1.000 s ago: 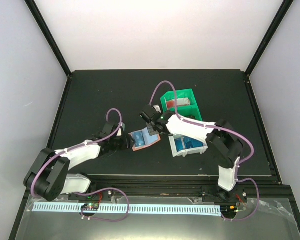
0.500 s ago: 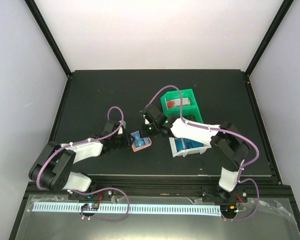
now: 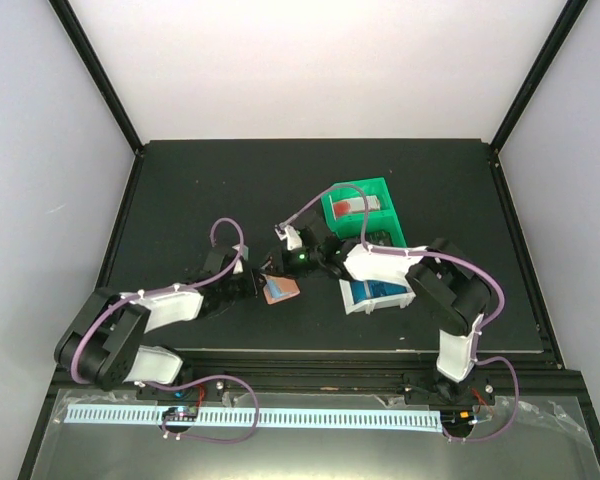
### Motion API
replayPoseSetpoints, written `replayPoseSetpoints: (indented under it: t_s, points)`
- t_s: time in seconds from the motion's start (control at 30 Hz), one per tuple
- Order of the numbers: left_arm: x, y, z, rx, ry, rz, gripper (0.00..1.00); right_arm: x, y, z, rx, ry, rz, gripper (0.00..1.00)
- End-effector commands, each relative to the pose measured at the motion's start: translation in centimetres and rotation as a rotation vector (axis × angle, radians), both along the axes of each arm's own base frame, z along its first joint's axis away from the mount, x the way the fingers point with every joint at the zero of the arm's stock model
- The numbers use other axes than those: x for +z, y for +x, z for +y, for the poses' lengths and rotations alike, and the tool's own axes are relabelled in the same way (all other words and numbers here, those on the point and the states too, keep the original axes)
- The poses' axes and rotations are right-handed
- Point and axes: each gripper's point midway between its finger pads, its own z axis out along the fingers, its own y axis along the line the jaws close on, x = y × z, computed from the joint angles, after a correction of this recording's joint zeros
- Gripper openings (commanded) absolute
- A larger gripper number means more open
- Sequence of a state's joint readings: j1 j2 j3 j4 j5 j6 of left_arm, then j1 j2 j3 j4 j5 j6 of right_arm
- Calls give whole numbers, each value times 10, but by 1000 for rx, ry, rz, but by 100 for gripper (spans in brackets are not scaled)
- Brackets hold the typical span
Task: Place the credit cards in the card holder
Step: Close the card holder at the center of the board.
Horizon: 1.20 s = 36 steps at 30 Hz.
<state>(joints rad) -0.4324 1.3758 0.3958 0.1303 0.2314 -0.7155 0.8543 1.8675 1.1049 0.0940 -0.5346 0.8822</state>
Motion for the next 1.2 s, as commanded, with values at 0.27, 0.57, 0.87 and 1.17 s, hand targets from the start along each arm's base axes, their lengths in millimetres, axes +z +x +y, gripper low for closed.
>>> replayPoseSetpoints:
  t_s: [0.27,0.57,0.87,1.17]
  points:
    - [-8,-32,41,140,95,50,30,42,18,-34,-69,24,-177,51]
    - [-13,-35,33,104,78,87,32,-11,45,-88,-280,-330,-214,48]
    - [-29,-40,28,85,72,154,16,-51,28,-61,-79,-379,-135,38]
    - [-47,-47,24,71,60,216,11,-79,4,-50,29,-348,-23,40]
